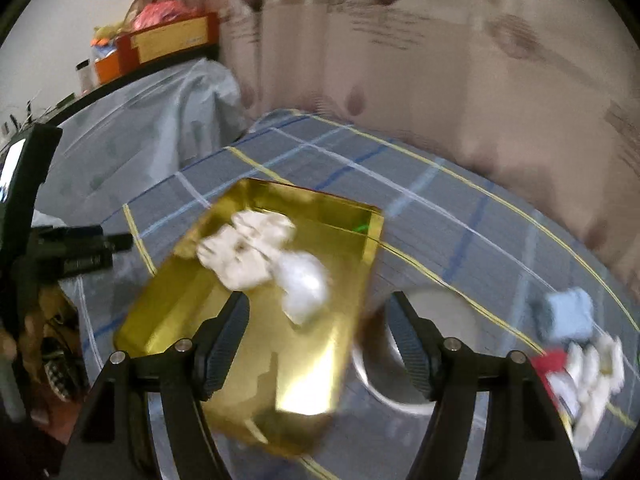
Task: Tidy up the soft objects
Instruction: 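Carry the white plastic puff to the gold tray and release it with the right gripper, then grasp the white folded cloths with the right gripper while the left gripper grasps the yellow-edged towel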
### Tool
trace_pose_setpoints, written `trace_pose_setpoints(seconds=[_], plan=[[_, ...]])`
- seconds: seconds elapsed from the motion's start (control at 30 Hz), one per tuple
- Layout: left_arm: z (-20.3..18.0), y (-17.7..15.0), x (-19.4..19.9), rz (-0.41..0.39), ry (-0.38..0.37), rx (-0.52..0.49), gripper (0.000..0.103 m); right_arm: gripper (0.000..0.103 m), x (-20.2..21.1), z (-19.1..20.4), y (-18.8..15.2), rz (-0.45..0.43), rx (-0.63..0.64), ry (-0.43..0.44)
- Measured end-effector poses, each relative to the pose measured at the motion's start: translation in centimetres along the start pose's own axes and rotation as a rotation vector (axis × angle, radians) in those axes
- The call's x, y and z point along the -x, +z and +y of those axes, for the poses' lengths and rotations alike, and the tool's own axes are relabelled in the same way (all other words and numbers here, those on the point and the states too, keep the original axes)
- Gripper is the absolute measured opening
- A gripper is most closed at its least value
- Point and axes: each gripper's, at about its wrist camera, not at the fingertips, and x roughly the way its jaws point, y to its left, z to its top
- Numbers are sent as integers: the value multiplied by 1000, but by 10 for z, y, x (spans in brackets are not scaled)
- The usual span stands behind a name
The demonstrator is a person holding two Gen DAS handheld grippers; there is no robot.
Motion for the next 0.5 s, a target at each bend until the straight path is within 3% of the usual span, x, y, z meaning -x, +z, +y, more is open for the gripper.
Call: trace_pose_setpoints(seconds=[0.5], plan=[[-23,-1,24,-35,-15,-62,50,71,97,-220,-103,19,-337,-392]])
